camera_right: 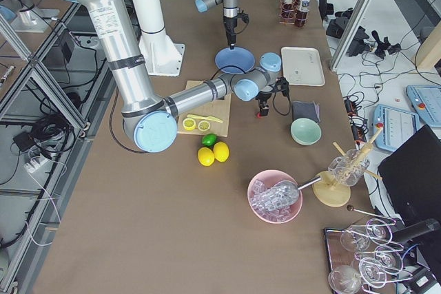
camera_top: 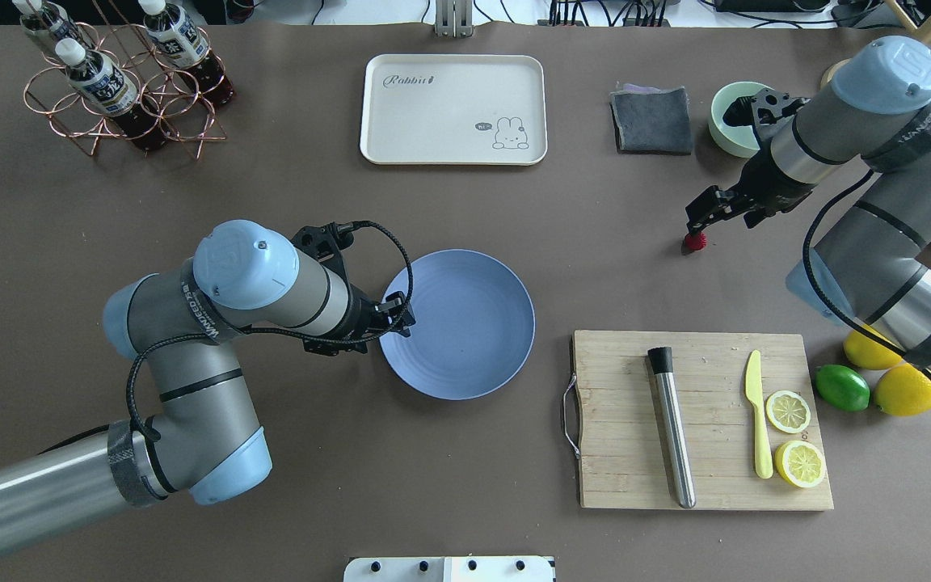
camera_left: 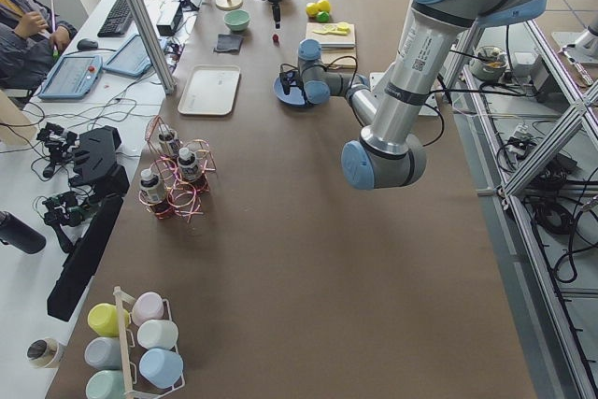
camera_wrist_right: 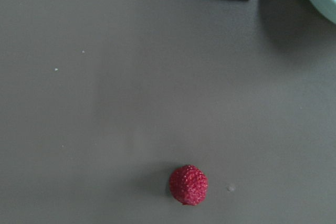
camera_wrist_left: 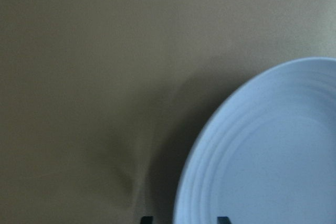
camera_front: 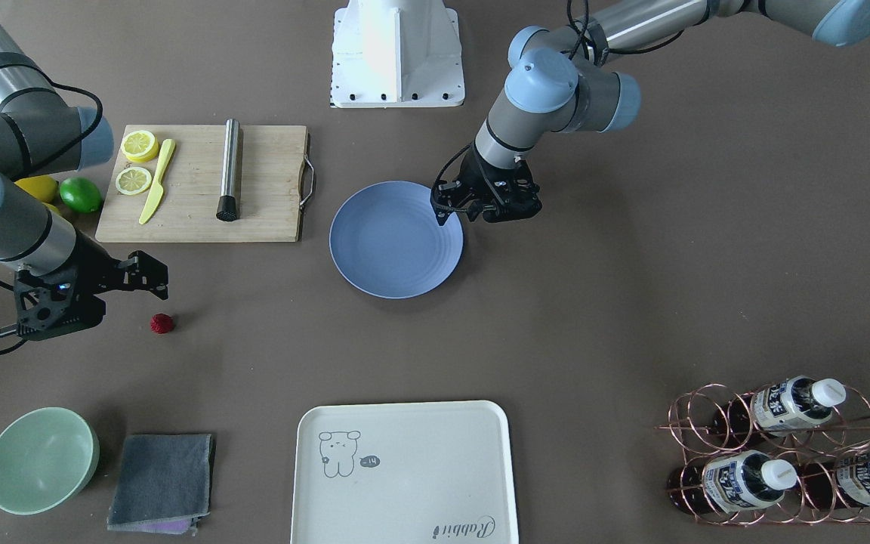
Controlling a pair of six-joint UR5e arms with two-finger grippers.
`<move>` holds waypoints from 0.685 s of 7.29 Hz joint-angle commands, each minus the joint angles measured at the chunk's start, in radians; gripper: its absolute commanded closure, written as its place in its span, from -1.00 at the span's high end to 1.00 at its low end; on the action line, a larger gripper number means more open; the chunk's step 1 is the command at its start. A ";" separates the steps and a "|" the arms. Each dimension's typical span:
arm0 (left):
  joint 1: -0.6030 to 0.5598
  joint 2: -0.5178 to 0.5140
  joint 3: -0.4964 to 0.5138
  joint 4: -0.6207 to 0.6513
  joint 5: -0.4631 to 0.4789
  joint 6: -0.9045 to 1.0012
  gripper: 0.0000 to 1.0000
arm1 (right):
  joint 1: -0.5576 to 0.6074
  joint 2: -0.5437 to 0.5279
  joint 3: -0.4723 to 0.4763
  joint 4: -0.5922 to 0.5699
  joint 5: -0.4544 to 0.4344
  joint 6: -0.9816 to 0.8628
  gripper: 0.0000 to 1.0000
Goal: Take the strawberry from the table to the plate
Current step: 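Grasp the red strawberry with the right gripper while the left holds the plate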
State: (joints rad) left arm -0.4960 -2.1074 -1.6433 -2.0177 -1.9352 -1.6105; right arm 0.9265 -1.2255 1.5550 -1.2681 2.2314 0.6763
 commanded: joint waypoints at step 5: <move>-0.003 0.007 -0.016 0.002 0.001 -0.012 0.83 | -0.071 0.079 -0.116 0.010 -0.116 -0.001 0.58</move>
State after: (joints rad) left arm -0.4999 -2.1009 -1.6597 -2.0156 -1.9345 -1.6228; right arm 0.8607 -1.1744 1.4749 -1.2590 2.1223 0.6811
